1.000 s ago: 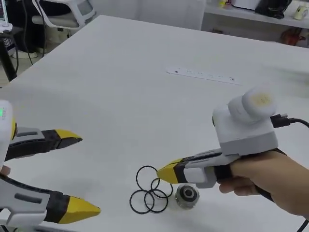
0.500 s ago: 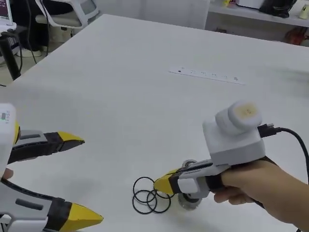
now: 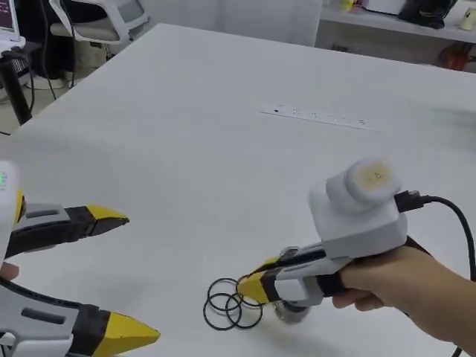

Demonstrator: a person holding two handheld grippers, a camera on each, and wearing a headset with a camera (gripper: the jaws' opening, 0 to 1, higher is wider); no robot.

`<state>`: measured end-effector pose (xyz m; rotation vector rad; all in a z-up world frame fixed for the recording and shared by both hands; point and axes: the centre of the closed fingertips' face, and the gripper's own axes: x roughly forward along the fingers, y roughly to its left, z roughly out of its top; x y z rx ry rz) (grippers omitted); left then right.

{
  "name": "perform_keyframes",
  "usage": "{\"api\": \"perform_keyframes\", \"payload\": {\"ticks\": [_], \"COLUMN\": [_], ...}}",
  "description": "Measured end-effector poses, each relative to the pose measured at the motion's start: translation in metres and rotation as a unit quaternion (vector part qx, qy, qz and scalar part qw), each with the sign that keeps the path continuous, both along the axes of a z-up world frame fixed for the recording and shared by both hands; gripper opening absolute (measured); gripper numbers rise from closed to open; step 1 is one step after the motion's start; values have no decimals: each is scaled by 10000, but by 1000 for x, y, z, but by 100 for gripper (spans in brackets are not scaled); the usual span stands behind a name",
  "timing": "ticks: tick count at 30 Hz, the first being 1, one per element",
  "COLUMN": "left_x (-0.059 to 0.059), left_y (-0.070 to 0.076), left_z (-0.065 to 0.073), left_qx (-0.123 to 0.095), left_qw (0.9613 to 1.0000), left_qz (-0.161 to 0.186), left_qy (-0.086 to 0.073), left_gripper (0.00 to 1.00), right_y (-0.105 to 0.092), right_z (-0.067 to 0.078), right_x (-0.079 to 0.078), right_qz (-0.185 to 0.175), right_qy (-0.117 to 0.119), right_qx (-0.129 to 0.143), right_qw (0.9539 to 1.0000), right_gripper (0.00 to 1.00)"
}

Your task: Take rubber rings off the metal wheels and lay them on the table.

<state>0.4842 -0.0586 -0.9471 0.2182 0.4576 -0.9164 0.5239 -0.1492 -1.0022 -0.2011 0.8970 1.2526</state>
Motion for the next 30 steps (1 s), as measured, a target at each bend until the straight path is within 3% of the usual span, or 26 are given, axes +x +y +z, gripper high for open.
{"api": "perform_keyframes", "payload": {"ticks": [7,11,26,30], "left_x": [-3,-2,-1,0], "left_y": [0,1,-6,-4], "left_z": [1,3,10,12], "left_qx": [-2,5,79,84], "left_qw": [10000,10000,9999,9999], "left_qz": [14,34,-12,22], "left_qy": [18,-3,-78,-105], "left_gripper": [85,86,86,87], "right_y": [-16,-23,-38,-44], "right_z": [14,29,96,116], "right_x": [-1,1,1,2], "right_qz": [184,169,50,-17], "right_qy": [-322,-508,-1023,-1175], "right_qx": [-59,58,629,772], "right_qw": [9993,9986,9928,9901], "right_gripper": [18,22,33,41]}}
